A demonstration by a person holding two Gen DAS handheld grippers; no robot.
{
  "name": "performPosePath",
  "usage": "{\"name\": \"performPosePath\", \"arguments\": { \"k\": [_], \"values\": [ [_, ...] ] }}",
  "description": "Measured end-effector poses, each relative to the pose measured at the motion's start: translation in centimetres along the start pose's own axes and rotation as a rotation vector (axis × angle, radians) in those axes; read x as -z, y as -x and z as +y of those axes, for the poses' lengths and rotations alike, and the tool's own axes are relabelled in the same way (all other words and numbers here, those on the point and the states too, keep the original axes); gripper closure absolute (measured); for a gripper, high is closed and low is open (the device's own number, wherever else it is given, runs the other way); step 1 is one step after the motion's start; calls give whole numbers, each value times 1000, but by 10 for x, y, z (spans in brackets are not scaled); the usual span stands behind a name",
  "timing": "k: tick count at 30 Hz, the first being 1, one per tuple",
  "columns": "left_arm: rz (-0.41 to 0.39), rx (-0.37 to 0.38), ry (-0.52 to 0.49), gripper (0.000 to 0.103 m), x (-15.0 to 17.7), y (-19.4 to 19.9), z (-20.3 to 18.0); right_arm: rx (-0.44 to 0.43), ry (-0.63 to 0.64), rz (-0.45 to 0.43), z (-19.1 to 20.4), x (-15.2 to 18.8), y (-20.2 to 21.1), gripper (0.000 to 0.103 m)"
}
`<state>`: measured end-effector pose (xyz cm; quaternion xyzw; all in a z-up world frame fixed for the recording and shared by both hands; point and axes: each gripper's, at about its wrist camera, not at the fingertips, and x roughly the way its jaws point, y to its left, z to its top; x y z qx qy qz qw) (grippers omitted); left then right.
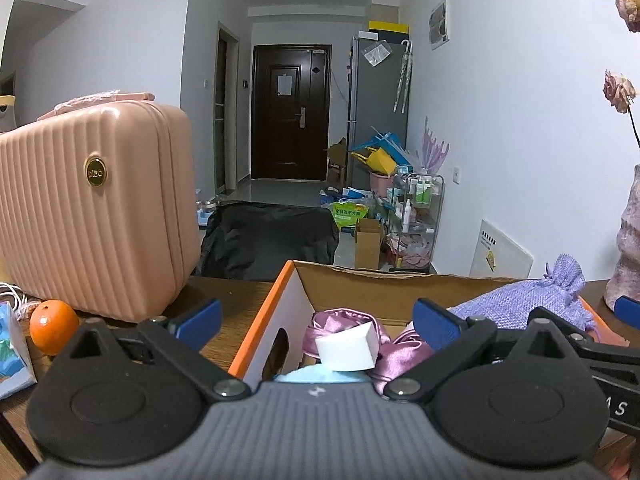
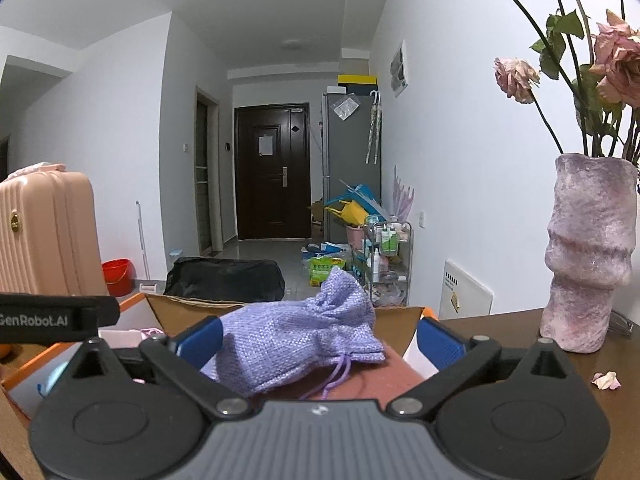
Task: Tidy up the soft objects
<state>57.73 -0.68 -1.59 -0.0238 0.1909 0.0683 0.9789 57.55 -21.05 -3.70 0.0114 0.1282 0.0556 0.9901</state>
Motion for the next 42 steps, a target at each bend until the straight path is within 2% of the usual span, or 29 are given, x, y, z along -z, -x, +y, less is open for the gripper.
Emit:
{"name": "performPosePath", "arguments": {
  "k": [10,22,31,42],
  "values": [
    [-1,9,-4,0,1,5,0,5,-12,-13,-3,2,5,0],
    [-27,5,-14,0,13,46,12,0,-30,-46,-12,10,45,0],
    [-44,8,-32,0,30,93,19,6,-32,-71,-17,22,93,0],
    [-68,10,-57,0,60,166,32,0,-13,-91,-18,41,171,0]
  ]
}}
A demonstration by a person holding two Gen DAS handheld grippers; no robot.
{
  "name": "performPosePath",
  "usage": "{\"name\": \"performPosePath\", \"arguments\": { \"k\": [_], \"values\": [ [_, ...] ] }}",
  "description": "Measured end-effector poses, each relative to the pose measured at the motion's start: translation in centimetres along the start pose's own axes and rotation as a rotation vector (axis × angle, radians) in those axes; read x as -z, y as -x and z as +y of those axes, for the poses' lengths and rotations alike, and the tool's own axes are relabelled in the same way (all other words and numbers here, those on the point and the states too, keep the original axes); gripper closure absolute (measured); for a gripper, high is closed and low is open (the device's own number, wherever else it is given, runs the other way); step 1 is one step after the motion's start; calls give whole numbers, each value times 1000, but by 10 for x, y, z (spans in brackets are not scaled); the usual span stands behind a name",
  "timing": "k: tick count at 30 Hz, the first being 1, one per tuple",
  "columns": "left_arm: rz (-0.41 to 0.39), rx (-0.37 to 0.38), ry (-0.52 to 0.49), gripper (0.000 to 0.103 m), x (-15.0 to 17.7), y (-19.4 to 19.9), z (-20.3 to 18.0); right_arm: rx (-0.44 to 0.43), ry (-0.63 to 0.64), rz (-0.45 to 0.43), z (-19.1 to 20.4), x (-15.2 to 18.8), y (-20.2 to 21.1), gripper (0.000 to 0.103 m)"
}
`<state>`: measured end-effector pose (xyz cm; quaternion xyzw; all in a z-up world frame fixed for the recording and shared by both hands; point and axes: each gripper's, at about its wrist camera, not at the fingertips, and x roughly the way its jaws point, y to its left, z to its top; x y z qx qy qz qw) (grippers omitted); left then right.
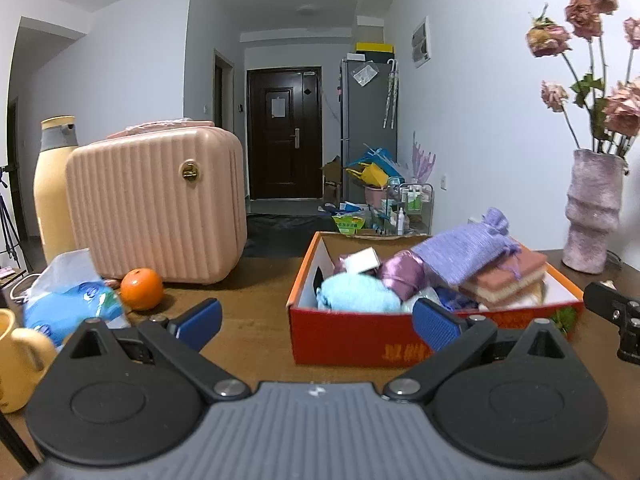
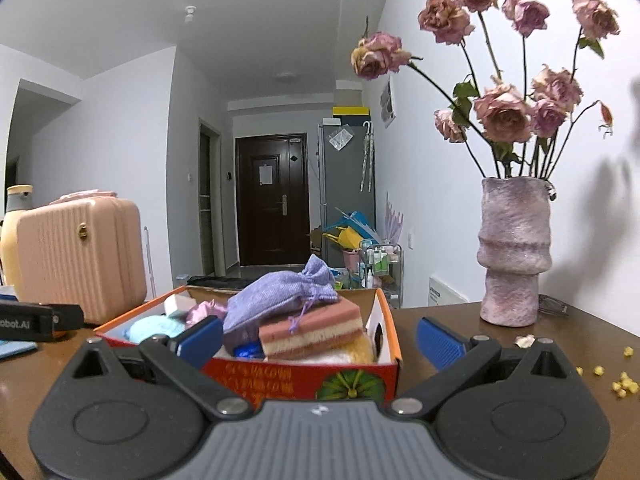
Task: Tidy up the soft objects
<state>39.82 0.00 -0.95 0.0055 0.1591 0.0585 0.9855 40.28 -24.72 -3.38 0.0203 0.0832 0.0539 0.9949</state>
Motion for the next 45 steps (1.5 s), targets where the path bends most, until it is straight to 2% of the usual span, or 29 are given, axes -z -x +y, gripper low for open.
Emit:
{"name": "performPosePath", "arguments": {
  "k": [13,19,23,28,36,45],
  "values": [
    [0,70,-29,0,30,88,3,-23,9,-13,7,12,95,0],
    [-21,101,-54,0,44,141,2,-12,-22,13,8,14,140,0],
    [-49,122,-58,0,50,174,5,-47,-50,30,8,17,173,0],
    [-51,141,-78,0,64,207,6,-45,-22,46,13,22,209,0],
    [-35,148,-71,0,79,226,13,-20,-10,43,13,24,253,0],
    [-38,158,-61,0,82,232,16,-1,-8,62,12,34,268,0]
  ]
}}
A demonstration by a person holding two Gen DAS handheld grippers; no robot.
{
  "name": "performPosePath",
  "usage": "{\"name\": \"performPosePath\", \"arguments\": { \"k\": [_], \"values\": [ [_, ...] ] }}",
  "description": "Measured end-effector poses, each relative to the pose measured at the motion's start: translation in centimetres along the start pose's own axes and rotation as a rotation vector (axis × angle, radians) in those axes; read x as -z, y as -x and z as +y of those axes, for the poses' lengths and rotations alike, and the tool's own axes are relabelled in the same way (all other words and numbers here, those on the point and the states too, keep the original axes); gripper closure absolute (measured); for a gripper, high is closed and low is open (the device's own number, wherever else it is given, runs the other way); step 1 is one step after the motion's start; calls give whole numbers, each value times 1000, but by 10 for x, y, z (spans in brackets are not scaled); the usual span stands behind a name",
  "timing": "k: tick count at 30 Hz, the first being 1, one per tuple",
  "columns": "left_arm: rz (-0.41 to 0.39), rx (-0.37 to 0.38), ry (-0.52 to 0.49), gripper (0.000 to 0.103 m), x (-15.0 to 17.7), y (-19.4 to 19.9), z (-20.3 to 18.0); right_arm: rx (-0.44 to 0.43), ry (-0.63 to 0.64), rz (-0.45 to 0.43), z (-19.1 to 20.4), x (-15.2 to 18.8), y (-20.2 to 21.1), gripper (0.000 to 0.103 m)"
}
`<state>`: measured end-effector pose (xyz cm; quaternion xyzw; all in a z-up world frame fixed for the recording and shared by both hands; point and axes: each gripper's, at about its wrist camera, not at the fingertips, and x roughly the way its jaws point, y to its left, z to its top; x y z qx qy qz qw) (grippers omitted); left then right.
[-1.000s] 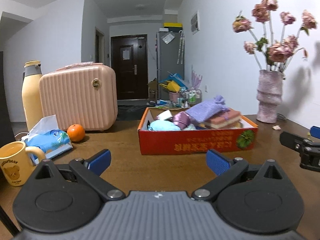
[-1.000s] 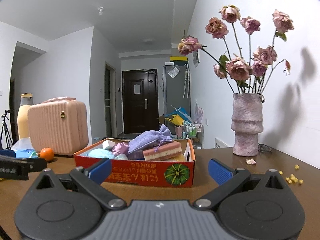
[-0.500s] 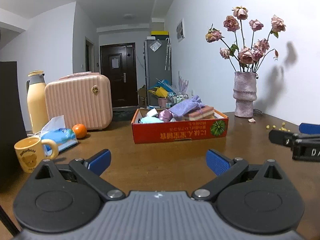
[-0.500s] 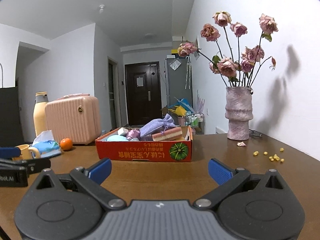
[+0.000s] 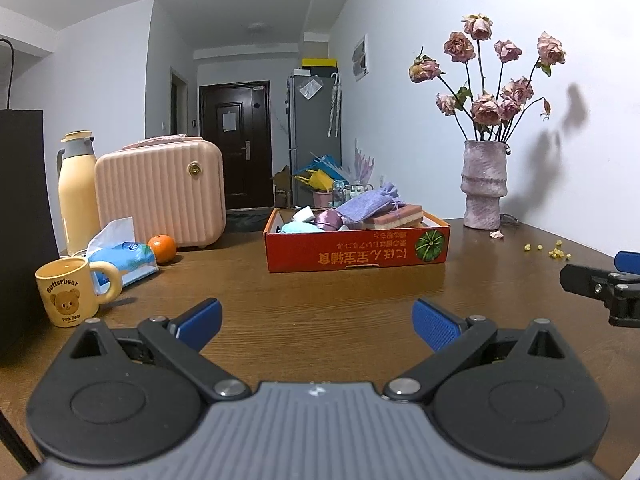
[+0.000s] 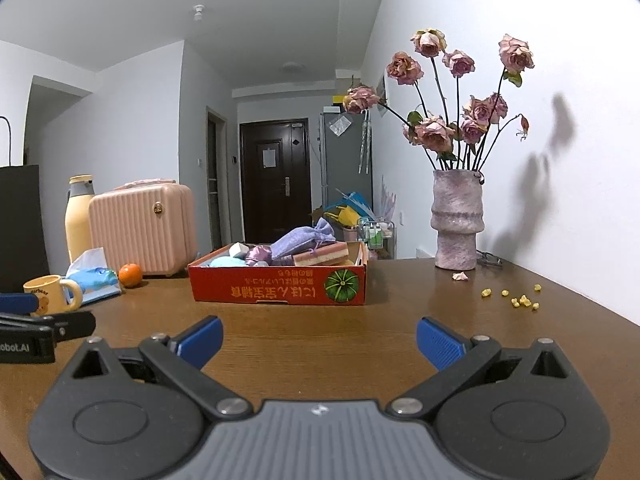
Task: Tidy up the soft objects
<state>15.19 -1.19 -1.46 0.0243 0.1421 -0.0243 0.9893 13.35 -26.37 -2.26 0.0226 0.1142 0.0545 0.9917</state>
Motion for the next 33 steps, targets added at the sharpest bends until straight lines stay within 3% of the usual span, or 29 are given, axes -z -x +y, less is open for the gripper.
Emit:
{"name": "performPosePath", "arguments": {
  "k": [33],
  "values": [
    [-33,17,3,0,-1,12,-1,-3,25,-39,9,-6,15,0]
  ]
}}
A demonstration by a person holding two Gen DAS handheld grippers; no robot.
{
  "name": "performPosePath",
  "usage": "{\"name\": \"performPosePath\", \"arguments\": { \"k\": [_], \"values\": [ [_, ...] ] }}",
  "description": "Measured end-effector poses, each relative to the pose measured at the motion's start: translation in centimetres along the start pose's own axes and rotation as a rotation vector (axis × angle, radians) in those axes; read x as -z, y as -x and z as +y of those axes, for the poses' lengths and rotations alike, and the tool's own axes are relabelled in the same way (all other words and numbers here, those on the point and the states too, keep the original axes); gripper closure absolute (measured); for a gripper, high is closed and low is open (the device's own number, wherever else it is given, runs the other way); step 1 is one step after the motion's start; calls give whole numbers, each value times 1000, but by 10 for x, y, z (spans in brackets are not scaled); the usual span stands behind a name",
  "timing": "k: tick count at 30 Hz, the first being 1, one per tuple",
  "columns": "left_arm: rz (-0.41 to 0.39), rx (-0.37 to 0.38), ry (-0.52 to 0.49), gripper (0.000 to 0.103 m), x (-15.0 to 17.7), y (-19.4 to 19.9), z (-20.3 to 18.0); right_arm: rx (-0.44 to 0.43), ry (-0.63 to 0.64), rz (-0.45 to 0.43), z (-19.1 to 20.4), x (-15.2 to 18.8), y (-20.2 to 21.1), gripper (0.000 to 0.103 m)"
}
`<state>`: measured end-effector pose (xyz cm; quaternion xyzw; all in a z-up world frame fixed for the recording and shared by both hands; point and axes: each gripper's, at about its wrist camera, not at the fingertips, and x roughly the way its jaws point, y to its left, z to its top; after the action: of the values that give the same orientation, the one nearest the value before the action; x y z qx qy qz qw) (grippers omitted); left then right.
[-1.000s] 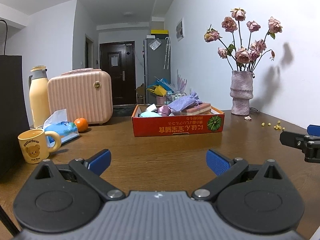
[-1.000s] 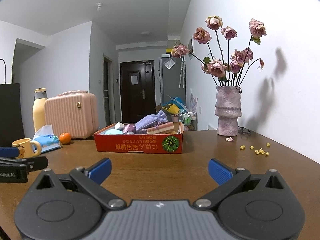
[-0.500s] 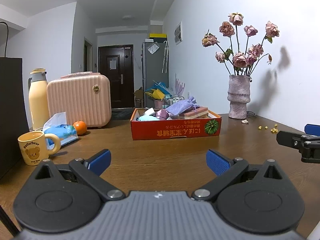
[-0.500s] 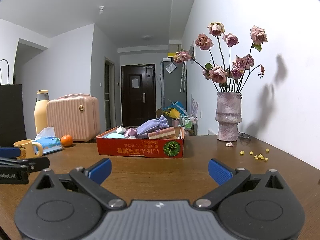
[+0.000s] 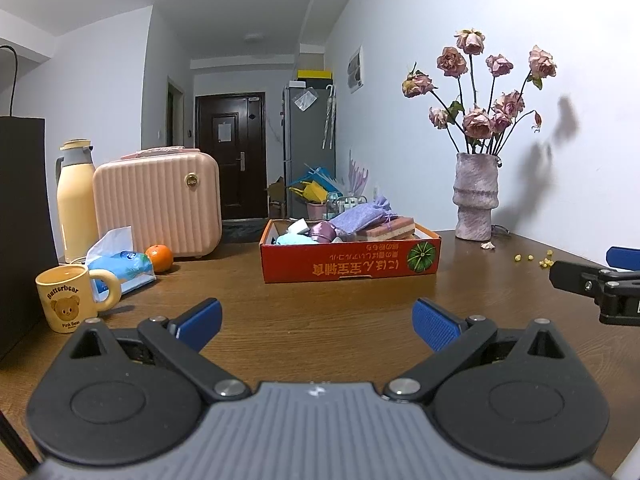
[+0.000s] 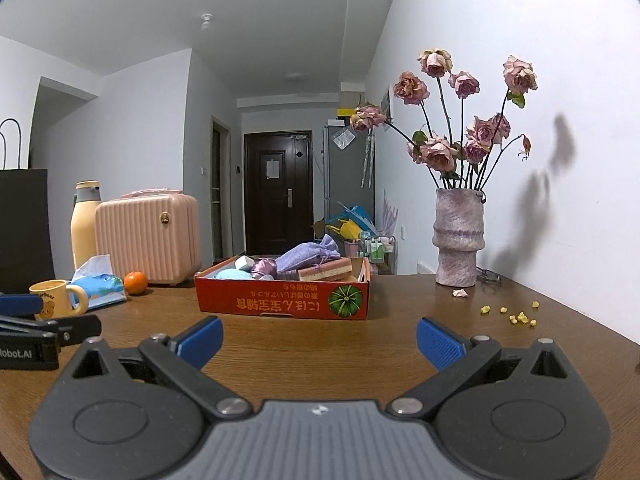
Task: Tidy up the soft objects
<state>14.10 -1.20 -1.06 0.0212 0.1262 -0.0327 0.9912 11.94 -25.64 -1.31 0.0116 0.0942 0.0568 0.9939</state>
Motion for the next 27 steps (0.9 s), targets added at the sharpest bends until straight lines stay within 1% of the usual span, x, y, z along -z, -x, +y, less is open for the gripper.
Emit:
{"name": "performPosePath", "arguments": {
  "k": [27],
  "values": [
    [-17,1,-1,0,-1,6,-1,1,1,1,1,0,0,0]
  ]
}}
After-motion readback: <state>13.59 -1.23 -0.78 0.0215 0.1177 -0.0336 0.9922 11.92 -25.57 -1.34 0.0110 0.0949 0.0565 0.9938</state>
